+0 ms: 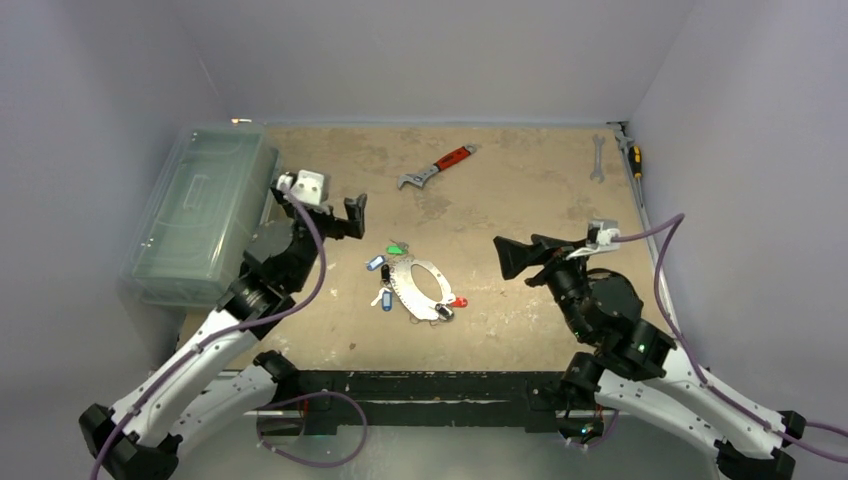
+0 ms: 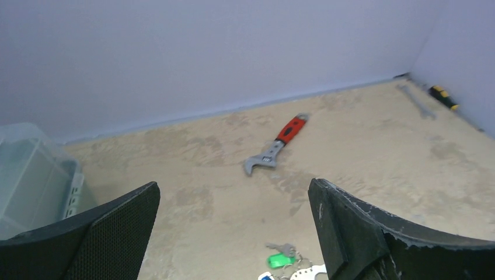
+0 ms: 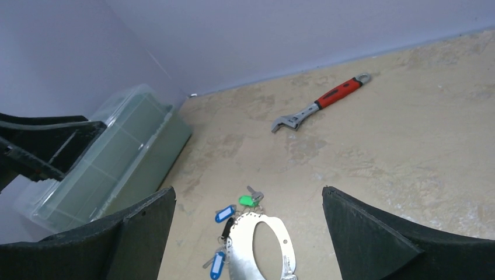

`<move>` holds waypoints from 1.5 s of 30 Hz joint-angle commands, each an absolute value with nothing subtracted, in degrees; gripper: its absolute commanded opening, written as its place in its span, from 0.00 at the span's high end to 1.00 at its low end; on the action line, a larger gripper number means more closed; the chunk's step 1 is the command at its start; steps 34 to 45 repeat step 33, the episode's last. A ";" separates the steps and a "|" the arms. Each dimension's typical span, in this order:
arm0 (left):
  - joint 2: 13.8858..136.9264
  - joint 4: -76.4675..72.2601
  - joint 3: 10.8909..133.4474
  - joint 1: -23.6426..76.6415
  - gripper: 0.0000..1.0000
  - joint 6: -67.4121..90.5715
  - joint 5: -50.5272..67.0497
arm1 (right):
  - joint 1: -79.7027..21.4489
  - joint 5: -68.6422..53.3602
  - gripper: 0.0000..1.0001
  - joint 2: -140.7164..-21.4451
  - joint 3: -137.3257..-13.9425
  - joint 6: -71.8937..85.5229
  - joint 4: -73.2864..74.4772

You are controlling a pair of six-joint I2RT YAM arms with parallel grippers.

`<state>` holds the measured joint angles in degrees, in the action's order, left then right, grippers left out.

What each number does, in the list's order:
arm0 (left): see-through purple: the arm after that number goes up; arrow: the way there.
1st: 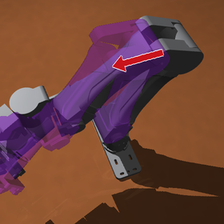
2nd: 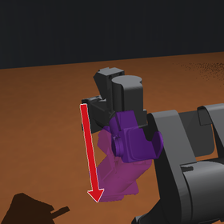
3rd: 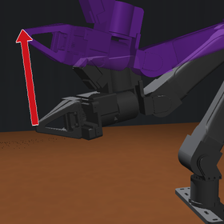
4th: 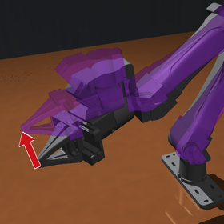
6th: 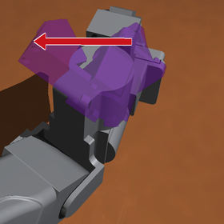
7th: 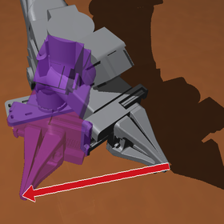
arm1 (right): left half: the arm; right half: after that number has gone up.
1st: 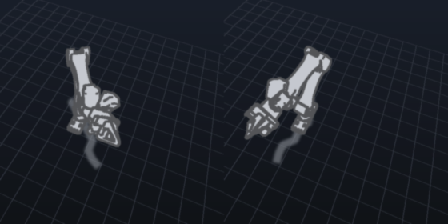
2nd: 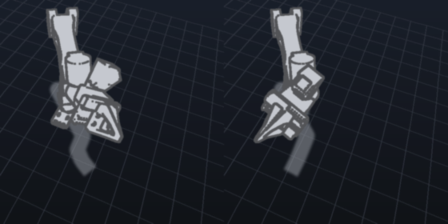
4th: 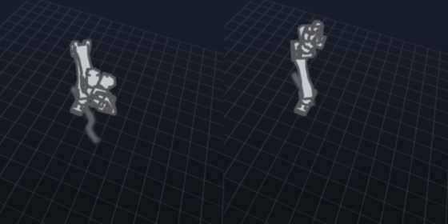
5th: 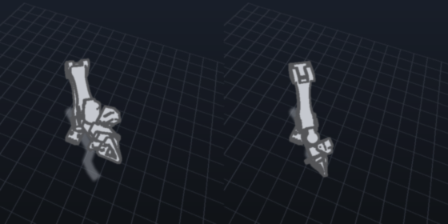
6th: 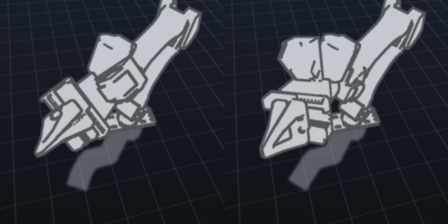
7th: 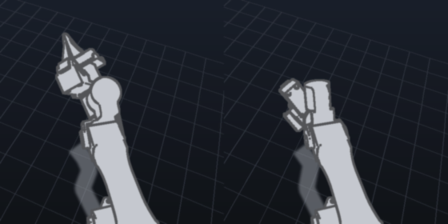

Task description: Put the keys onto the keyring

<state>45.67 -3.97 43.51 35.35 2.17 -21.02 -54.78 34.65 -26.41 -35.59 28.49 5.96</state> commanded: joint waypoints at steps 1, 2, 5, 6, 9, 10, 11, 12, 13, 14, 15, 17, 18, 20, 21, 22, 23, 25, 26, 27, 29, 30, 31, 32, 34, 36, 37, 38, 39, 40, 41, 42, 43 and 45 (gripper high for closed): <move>38.31 -7.67 41.98 35.06 0.01 0.88 -13.23 | -54.84 35.87 0.01 -23.08 -35.64 26.29 5.37; 38.13 -6.72 42.21 35.01 0.01 0.54 -14.71 | -54.84 35.86 0.01 -22.63 -35.12 26.35 5.16; 40.09 -3.94 44.67 35.06 0.01 0.93 -20.67 | -54.84 36.31 0.01 -22.07 -33.99 26.44 5.16; 40.89 -3.21 45.52 35.04 0.02 1.07 -21.80 | -54.84 36.38 0.01 -22.05 -33.91 26.54 5.30; 42.19 -2.55 46.01 34.96 0.02 1.10 -22.76 | -54.84 36.39 0.01 -22.35 -33.76 26.39 5.36; 42.34 -2.50 45.99 34.98 0.02 1.12 -22.64 | -54.84 36.43 0.01 -22.55 -33.71 26.25 5.28; 42.44 -2.44 46.01 35.05 0.02 1.12 -22.53 | -54.84 36.39 0.01 -22.70 -33.69 26.08 5.20; 42.45 -2.53 45.99 35.01 0.02 1.01 -22.50 | -54.84 36.32 0.01 -22.88 -33.52 25.91 4.92; 42.52 -2.54 45.94 34.98 0.02 0.86 -22.50 | -54.84 36.16 0.01 -23.05 -33.37 25.71 4.66; 42.54 -2.46 45.91 35.04 0.02 0.77 -22.50 | -54.84 35.94 0.01 -23.23 -33.27 25.48 4.32; 42.54 -2.46 45.90 35.03 0.02 0.62 -22.50 | -54.84 35.73 0.01 -23.46 -33.23 25.39 4.04; 42.50 -2.37 45.91 34.99 0.02 0.40 -22.65 | -54.84 35.52 0.01 -24.08 -33.08 25.23 3.73; 42.46 -2.37 45.83 35.00 0.03 0.27 -22.67 | -54.89 35.51 0.01 -24.28 -33.12 25.22 3.51; 42.45 -2.37 45.81 35.04 0.03 0.26 -22.76 | -54.84 35.30 0.01 -24.66 -32.84 25.10 3.08; 42.45 -2.37 45.76 35.04 0.03 0.26 -22.76 | -54.84 35.06 0.01 -24.84 -32.79 24.99 2.86; 42.45 -2.37 45.70 34.99 0.03 0.22 -22.84 | -54.84 34.95 0.01 -24.91 -32.66 24.96 2.55; 42.53 -2.45 45.68 35.01 0.03 0.26 -22.97 | -54.84 34.82 0.01 -25.00 -32.63 24.92 2.29; 42.69 -2.38 45.68 35.02 0.03 0.26 -23.05 | -54.84 33.95 0.01 -25.05 -32.37 24.75 1.53; 42.71 -2.37 45.65 35.03 0.03 0.24 -23.03 | -54.84 31.87 0.01 -24.93 -32.05 23.90 0.54; 42.71 -2.42 45.62 35.02 0.03 0.26 -22.96 | -54.83 30.38 0.01 -24.77 -31.65 22.58 -0.53; 42.85 -2.46 45.66 35.06 0.04 0.26 -22.94 | -54.84 29.13 0.01 -24.79 -30.79 21.84 -3.35; 42.89 -2.46 45.62 35.03 0.04 0.26 -22.94 | -54.84 29.51 0.01 -25.16 -30.52 22.45 -3.84; 42.97 -2.44 45.63 34.97 0.04 0.26 -22.90 | -54.84 30.12 0.01 -25.80 -30.64 23.31 -3.56; 43.06 -2.46 45.65 34.98 0.04 0.25 -22.86 | -54.84 30.53 0.01 -26.44 -31.14 24.24 -2.71; 43.17 -2.46 45.63 34.97 0.04 0.26 -22.78 | -54.84 30.66 0.01 -27.11 -31.48 24.78 -2.16; 43.17 -2.46 45.63 34.97 0.04 0.26 -22.78 | -54.84 30.66 0.01 -27.11 -31.48 24.78 -2.16; 43.17 -2.46 45.63 34.97 0.04 0.26 -22.78 | -54.84 30.66 0.01 -27.11 -31.48 24.78 -2.16; 43.17 -2.46 45.63 34.97 0.04 0.26 -22.78 | -54.84 30.66 0.01 -27.11 -31.48 24.78 -2.16; 43.17 -2.46 45.63 34.97 0.04 0.26 -22.78 | -54.84 30.66 0.01 -27.11 -31.48 24.78 -2.16; 43.17 -2.46 45.63 34.97 0.04 0.26 -22.78 | -54.84 30.66 0.01 -27.11 -31.48 24.78 -2.16; 43.17 -2.46 45.63 34.97 0.04 0.26 -22.78 | -54.84 30.66 0.01 -27.11 -31.48 24.78 -2.16; 43.17 -2.46 45.63 34.97 0.04 0.26 -22.78 | -54.84 30.66 0.01 -27.11 -31.48 24.78 -2.16; 43.17 -2.46 45.63 34.97 0.04 0.26 -22.78 | -54.84 30.66 0.01 -27.11 -31.48 24.78 -2.16; 43.17 -2.46 45.63 34.97 0.04 0.26 -22.78 | -54.84 30.66 0.01 -27.11 -31.48 24.78 -2.16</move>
